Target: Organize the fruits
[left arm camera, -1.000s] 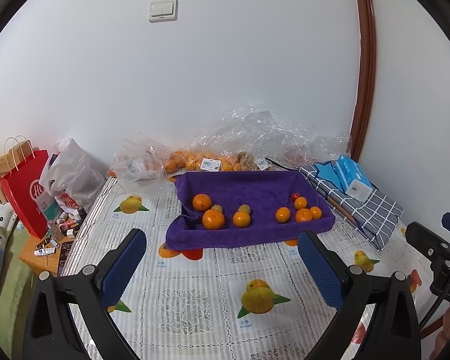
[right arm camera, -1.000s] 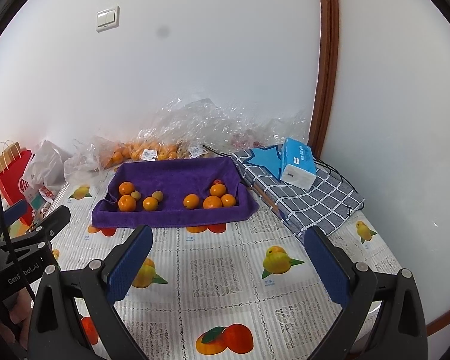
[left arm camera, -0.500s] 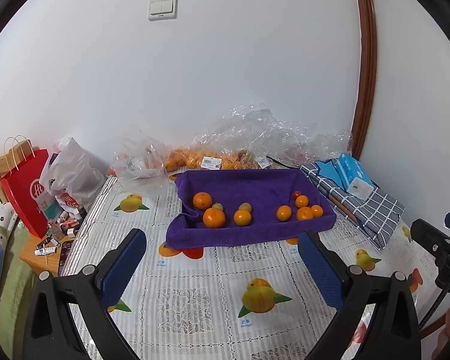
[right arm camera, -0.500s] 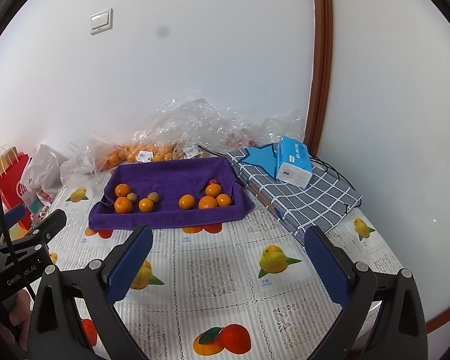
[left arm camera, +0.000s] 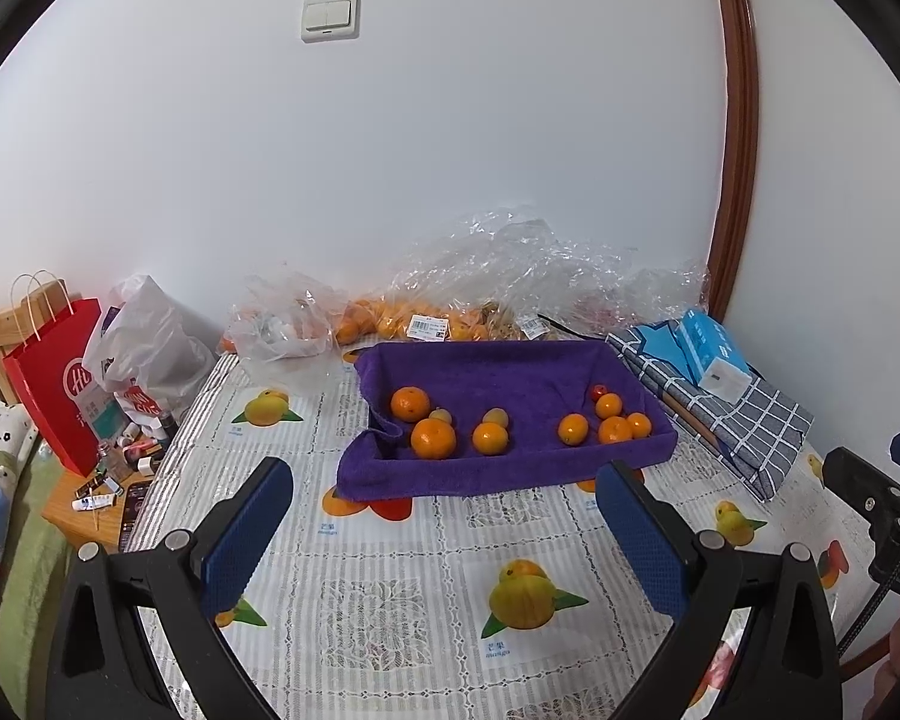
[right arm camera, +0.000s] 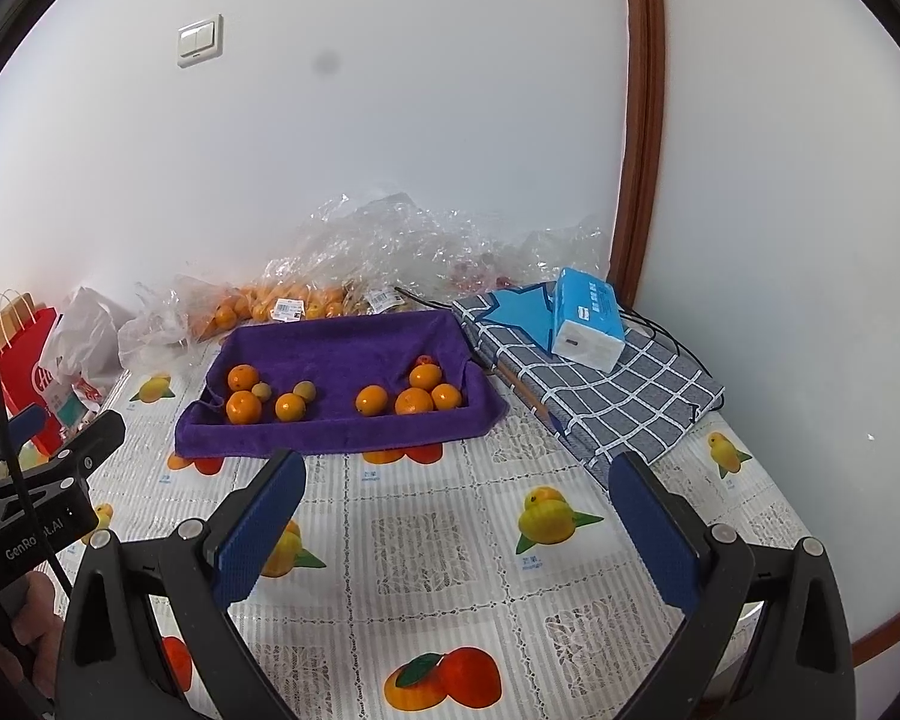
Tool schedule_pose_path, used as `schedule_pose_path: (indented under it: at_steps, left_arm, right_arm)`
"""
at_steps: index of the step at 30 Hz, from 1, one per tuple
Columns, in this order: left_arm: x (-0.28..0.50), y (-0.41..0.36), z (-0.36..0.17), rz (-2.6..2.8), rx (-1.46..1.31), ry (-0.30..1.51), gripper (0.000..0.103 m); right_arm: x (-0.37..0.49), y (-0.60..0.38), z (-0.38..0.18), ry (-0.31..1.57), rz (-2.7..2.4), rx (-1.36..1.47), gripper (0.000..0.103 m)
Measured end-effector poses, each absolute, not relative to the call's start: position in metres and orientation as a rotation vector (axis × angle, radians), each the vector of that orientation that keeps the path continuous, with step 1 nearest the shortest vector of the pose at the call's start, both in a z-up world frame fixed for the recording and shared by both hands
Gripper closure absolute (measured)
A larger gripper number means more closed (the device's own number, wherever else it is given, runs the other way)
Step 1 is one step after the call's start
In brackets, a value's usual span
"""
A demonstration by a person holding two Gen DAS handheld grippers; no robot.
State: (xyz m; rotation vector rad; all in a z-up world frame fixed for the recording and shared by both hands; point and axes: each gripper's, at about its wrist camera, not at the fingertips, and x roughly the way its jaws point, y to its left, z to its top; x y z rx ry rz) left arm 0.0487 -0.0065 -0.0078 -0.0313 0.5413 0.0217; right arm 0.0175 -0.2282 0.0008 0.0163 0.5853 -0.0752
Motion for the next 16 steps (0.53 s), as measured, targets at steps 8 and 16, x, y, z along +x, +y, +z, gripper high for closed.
schedule_pose_path:
  at_steps: [8,16]
  left_arm:
    - [0.0494,-0.0065,-0.008,0.024,-0.029,0.544,0.001]
    - [0.0508,-0.0064,-0.0087,0.022,-0.032,0.543,0.001]
  right_arm:
    - [0.0167,-0.2263,0.0029,0.574,-0.079,0.022,0.003]
    - [0.0183,-0.2261,0.0025,0.572,-0.08,0.026,0.003]
